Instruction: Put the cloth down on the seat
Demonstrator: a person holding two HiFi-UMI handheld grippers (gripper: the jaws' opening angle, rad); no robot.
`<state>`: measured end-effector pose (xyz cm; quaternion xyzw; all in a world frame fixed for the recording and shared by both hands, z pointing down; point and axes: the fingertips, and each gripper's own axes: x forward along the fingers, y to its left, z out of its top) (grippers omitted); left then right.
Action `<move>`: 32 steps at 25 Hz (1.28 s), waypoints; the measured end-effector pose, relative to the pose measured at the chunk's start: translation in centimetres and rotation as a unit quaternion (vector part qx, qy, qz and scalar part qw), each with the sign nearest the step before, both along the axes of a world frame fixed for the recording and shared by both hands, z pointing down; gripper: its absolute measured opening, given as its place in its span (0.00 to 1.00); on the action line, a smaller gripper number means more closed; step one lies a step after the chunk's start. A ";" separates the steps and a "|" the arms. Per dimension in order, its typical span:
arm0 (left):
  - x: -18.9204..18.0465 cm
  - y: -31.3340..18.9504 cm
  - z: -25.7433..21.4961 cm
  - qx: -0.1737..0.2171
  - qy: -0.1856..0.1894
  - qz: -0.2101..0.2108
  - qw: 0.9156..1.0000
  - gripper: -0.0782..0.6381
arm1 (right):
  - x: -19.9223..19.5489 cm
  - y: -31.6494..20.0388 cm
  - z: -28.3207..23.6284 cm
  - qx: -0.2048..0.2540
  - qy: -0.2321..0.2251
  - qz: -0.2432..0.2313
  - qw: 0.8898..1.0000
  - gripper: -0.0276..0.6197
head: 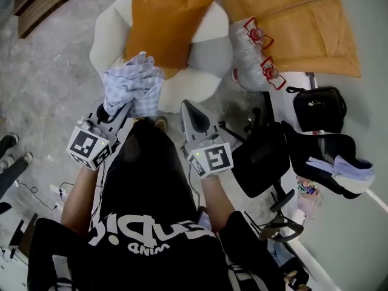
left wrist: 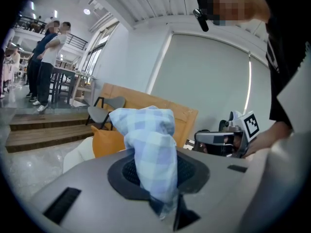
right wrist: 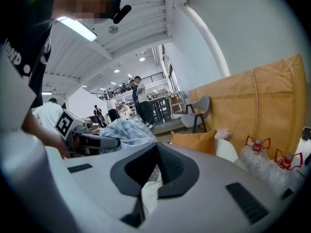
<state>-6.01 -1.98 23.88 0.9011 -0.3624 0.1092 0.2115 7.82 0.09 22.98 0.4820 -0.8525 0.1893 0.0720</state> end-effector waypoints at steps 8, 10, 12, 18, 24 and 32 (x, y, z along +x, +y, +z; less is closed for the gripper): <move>0.2 -1.7 5.7 -0.030 -0.011 0.003 0.999 0.24 | -0.3 -1.2 5.6 -0.025 -0.005 0.003 1.000 0.07; 0.0 -1.8 7.3 -0.034 -0.013 0.005 0.999 0.24 | -0.5 -1.3 7.1 -0.032 -0.007 0.004 0.999 0.07; -0.2 -1.8 8.8 -0.047 -0.020 0.006 0.999 0.24 | -0.8 -1.3 8.7 -0.038 -0.009 0.005 0.999 0.07; 0.6 -2.1 13.8 -0.079 -0.031 0.011 0.996 0.24 | -0.4 -1.3 13.4 -0.060 -0.018 0.016 0.998 0.07; 0.4 -2.3 18.8 -0.091 -0.029 0.013 0.995 0.24 | -0.8 -0.8 18.5 -0.084 -0.022 0.028 0.996 0.07; 1.2 -1.9 27.0 -0.124 -0.031 0.026 0.991 0.24 | -0.4 -0.1 26.4 -0.120 -0.020 0.039 0.992 0.07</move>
